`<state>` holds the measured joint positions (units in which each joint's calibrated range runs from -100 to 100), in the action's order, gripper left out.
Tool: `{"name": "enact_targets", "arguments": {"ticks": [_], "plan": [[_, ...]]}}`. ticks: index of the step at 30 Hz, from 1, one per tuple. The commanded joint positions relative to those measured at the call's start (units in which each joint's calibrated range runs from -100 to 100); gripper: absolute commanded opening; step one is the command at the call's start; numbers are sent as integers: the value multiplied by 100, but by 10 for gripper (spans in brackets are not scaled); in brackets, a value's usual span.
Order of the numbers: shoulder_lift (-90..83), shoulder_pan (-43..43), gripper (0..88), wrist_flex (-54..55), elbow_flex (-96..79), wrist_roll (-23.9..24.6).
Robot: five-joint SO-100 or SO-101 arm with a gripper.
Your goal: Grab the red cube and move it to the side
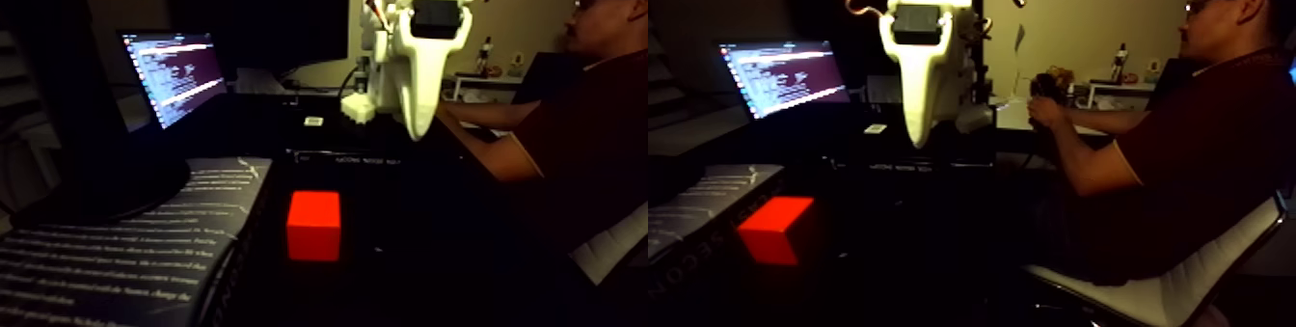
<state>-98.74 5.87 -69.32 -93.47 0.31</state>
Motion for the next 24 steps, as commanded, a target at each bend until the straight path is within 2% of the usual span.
{"name": "enact_targets", "arguments": {"ticks": [1,24], "plan": [[-25,-12,8,-44,-9,-13],[17,-29,11,-2,0,-13]]}}
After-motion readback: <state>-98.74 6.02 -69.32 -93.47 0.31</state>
